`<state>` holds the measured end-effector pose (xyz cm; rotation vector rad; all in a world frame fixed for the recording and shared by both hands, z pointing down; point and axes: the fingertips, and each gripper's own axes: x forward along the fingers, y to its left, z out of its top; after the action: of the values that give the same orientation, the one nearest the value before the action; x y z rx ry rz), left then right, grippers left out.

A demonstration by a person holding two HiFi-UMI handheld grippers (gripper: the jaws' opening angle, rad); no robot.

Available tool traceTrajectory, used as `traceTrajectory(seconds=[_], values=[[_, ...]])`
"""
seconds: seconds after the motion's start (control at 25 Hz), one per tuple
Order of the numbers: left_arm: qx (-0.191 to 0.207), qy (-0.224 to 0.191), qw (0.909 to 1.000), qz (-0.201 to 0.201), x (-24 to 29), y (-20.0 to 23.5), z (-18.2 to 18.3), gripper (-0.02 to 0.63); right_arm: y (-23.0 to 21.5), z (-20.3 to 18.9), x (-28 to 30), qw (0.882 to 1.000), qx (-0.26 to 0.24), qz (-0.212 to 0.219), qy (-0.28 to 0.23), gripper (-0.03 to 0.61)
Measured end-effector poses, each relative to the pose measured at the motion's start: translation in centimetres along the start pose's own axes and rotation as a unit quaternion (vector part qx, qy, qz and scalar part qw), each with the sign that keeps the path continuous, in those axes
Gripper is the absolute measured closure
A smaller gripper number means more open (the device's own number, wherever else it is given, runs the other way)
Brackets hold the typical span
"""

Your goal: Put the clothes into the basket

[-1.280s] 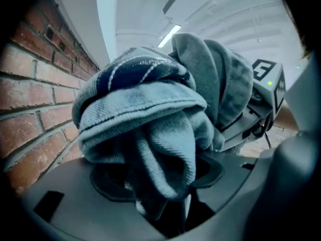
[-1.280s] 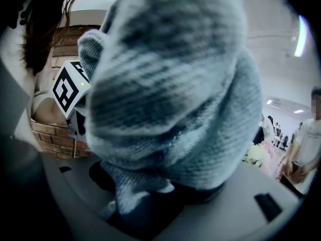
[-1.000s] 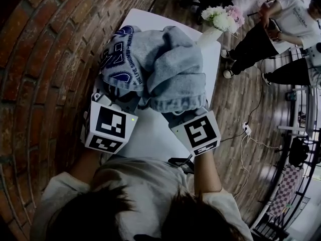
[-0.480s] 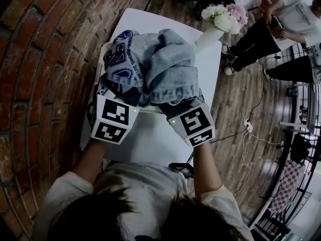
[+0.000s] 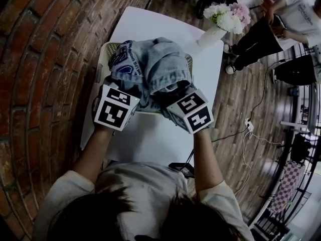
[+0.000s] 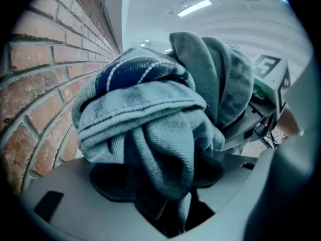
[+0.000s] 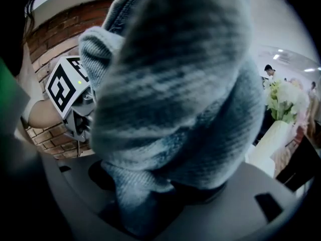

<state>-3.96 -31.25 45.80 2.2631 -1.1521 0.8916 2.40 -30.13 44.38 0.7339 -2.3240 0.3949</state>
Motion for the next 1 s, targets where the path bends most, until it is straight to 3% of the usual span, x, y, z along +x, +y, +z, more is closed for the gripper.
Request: traceTrajectory(seconds=[0.48,0.64,1.0], values=[[-0.076,0.096,0.9911,-0.052,4.1,0.4,-4.9,0.336,-0.4,-4.2,3.8,0.99,0.063,0.049,0.119,0.258],[-0.088,0.124,0.9867,-0.057,5.4,0.8,-6.5,0.331,-0.5,-5.6,5.1,0.984,0.088,0.046,0.149,0.255],[-0.096,0.193,0.9754,-0.044,6.6,1.8,-8.5,0.301,-1.2,-7.8,6.8,0.978,0.123,0.035,0.162,0.221]])
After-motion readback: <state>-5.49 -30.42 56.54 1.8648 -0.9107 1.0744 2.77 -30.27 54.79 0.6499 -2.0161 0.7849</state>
